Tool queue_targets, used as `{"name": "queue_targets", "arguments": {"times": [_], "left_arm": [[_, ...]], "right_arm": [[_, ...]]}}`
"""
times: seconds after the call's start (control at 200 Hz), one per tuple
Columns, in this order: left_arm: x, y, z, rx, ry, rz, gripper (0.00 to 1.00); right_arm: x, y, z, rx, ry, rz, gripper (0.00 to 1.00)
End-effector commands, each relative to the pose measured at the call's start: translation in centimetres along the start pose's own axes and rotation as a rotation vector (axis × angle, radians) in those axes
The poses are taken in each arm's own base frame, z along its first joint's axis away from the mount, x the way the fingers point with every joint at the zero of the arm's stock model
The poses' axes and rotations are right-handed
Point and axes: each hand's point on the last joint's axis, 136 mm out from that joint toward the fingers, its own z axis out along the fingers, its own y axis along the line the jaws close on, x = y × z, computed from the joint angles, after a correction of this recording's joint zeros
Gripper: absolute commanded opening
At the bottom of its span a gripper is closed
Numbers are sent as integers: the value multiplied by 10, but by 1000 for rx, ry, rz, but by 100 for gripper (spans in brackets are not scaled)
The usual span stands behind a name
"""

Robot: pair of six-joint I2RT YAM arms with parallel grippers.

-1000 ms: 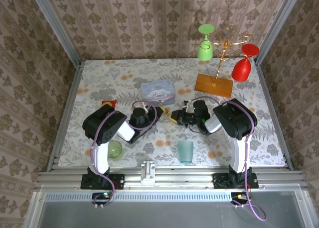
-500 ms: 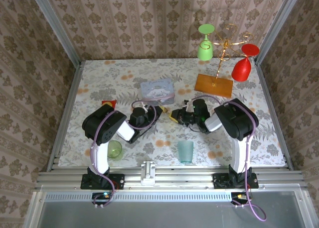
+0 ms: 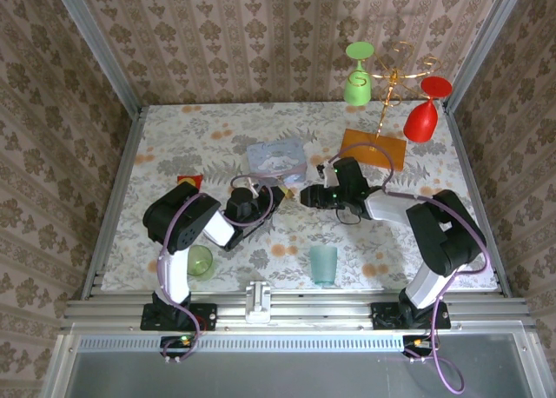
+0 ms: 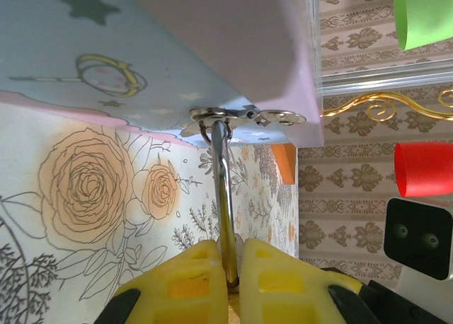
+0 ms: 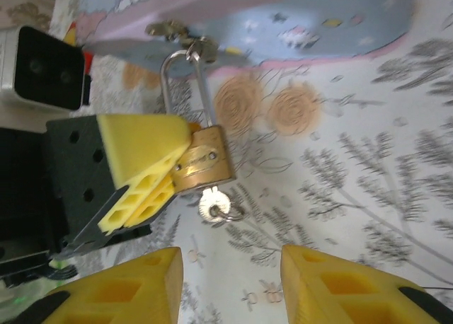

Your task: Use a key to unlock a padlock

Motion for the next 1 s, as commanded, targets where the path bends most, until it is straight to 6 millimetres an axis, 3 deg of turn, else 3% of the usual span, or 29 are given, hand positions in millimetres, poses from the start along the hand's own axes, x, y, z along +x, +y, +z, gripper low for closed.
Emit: {"name": "queue_targets", "arguments": {"times": [0.0, 0.36, 0.765, 0.995], "left_arm": [[3, -27, -5, 72, 9, 50, 0], [6, -33, -6, 85, 13, 64, 0], [10, -36, -5, 94, 22, 50, 0], [9, -33, -6, 88, 19, 42, 0]], "right_arm": [[-1, 25, 10, -154, 37, -7, 42], [2, 30, 31, -207, 37, 19, 36], [6, 20, 40, -102, 33, -29, 24], [13, 14, 33, 21, 11, -119, 20]]}}
